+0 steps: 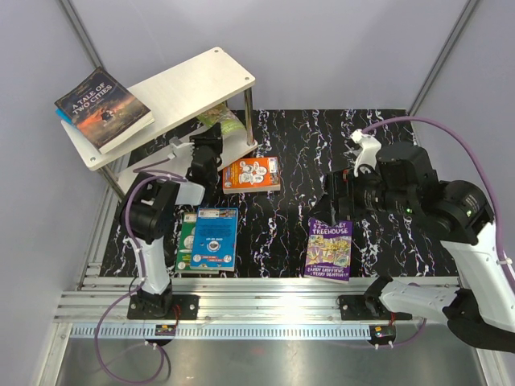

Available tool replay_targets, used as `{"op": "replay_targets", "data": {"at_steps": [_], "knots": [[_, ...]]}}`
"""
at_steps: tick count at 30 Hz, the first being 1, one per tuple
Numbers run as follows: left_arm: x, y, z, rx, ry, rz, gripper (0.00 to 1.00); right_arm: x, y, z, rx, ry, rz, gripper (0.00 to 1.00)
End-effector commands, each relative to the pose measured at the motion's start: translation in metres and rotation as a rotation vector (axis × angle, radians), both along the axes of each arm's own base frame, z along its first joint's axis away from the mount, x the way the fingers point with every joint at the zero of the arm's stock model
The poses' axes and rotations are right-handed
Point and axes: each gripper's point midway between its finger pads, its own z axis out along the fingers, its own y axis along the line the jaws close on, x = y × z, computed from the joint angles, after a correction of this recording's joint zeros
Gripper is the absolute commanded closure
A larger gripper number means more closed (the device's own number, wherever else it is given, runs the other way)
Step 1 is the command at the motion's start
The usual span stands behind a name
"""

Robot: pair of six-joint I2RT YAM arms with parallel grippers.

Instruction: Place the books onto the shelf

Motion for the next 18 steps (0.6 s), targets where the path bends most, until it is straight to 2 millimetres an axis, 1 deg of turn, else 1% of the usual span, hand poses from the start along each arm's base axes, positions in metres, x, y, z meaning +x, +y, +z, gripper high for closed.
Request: {"op": "replay_targets", "data": {"at_steps": [1,5,7,8,9,12,14,15,18], "knots": [[0.013,-0.011,0.033,-0.014,-0.047,-0.103,1.00,0.004,-0.011,0.012,-0.009,-0.075,-0.029,0.00],[0.015,-0.021,0.019,0.007,0.021,-0.159,1.00,0.007,-0.009,0.009,-0.011,-0.073,-0.034,0.00],[0.013,-0.021,0.006,-0.002,0.059,-0.175,1.00,0.007,-0.008,0.009,-0.006,-0.072,-0.034,0.00],[0.012,-0.026,0.001,-0.022,0.068,-0.209,0.99,0.007,-0.008,0.009,-0.005,-0.071,-0.037,0.00],[0.012,-0.027,-0.004,-0.034,0.079,-0.221,1.00,0.007,-0.008,0.010,-0.002,-0.072,-0.038,0.00],[0.005,-0.032,-0.014,-0.056,0.103,-0.254,1.00,0.006,-0.011,0.010,0.005,-0.075,-0.051,0.00],[-0.002,-0.030,-0.023,-0.045,0.135,-0.259,1.00,0.006,-0.012,0.009,0.005,-0.076,-0.060,0.00],[-0.005,-0.027,-0.019,-0.044,0.134,-0.252,1.00,0.006,-0.013,0.010,0.007,-0.078,-0.064,0.00],[-0.013,-0.019,-0.025,-0.040,0.158,-0.243,1.00,0.005,-0.015,0.012,0.016,-0.081,-0.073,0.00]]}}
